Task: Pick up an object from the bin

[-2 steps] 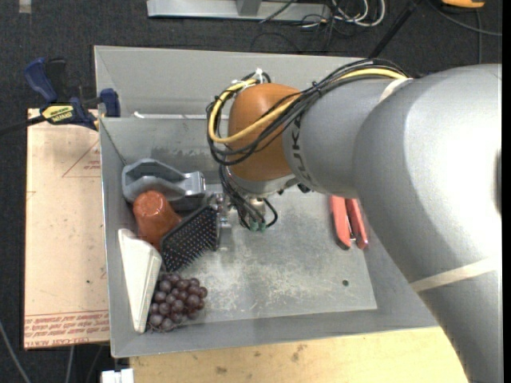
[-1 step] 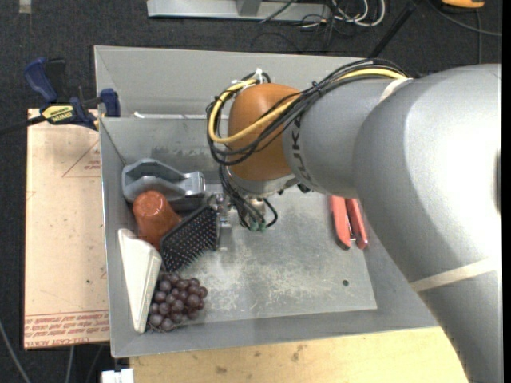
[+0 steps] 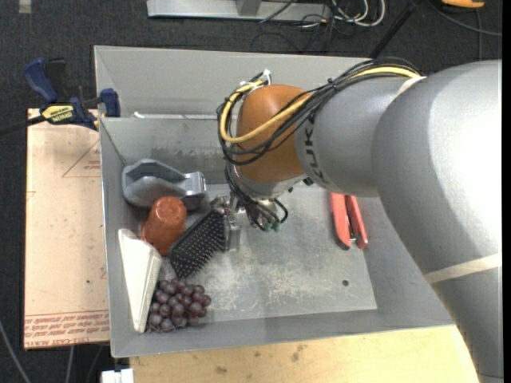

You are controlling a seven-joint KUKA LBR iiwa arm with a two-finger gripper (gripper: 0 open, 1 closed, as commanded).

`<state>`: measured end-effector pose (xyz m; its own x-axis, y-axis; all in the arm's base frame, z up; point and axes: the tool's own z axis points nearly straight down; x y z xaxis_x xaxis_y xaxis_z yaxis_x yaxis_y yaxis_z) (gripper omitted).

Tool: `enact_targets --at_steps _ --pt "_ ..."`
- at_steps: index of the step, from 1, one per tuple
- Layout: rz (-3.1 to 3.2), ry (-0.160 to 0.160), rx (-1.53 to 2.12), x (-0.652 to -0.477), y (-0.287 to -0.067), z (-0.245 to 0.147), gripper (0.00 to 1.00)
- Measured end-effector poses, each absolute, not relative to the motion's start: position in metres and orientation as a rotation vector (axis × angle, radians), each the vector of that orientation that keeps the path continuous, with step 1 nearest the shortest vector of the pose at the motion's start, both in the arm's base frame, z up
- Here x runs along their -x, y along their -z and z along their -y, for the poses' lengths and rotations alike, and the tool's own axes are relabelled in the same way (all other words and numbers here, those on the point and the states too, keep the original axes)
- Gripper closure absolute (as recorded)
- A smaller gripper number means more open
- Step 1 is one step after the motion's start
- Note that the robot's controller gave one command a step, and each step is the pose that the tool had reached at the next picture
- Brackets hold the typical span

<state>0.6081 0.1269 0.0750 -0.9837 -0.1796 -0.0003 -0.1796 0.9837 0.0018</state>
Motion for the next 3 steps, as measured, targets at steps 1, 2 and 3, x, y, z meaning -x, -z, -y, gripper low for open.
enact_targets --at_steps 1,2,3 --pt "-3.039 -0.002 0.788 -0.5929 -0.1978 -0.1427 1.0" --pt "-3.04 -0.002 0.787 -0.5928 -0.1977 -0.1426 1.0" --pt "-3.047 -0.002 0.788 -0.5921 -0.2026 -0.1422 1.0"
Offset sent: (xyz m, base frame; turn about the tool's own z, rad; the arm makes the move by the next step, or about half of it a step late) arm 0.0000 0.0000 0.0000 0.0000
